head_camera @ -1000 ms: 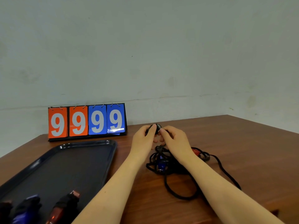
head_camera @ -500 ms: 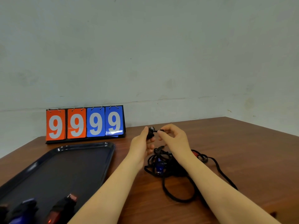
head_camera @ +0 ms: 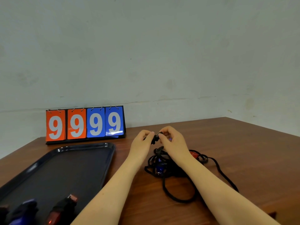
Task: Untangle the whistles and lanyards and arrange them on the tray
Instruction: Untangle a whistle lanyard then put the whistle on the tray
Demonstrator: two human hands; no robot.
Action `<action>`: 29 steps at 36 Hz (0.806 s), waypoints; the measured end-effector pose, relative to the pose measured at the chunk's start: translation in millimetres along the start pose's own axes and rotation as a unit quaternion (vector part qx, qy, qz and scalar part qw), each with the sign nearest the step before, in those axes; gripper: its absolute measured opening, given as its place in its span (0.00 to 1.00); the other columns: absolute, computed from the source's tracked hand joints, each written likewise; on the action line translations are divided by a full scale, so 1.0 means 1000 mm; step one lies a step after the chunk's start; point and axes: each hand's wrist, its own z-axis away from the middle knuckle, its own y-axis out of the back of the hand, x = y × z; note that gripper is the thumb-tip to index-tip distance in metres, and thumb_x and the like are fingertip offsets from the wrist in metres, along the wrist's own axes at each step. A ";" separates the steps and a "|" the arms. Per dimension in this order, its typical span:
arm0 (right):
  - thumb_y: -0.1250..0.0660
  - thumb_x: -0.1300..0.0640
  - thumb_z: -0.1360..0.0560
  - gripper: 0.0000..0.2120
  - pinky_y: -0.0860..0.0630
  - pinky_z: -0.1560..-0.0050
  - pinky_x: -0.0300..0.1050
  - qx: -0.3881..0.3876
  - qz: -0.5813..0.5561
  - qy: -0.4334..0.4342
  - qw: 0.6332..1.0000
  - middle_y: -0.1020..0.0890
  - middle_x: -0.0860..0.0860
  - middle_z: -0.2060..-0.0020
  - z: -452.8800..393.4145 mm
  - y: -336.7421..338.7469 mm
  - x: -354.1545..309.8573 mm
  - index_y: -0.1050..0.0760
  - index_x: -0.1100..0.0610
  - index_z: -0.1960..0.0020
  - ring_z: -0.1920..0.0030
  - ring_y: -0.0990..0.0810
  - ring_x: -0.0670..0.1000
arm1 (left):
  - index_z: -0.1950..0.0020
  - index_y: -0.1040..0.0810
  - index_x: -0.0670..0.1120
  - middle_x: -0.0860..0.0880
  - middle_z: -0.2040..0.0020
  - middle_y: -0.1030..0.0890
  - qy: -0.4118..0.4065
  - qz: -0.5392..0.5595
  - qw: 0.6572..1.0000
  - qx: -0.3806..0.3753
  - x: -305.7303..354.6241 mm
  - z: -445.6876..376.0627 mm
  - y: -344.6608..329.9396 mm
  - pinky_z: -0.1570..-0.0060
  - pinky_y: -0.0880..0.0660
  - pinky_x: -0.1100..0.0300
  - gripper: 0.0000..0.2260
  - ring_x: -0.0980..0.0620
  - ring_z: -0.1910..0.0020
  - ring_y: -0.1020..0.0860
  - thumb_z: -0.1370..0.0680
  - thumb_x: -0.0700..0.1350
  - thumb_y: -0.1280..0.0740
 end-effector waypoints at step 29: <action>0.36 0.64 0.22 0.05 0.31 0.65 0.39 -0.024 -0.269 -0.184 0.945 0.23 0.52 0.69 -0.005 0.003 -0.001 0.22 0.62 0.52 0.69 0.29 0.47 | 0.51 0.26 0.54 0.58 0.56 0.23 -0.038 -0.084 0.995 0.035 -0.007 -0.005 0.000 0.55 0.31 0.62 0.06 0.61 0.53 0.26 0.18 0.50 0.41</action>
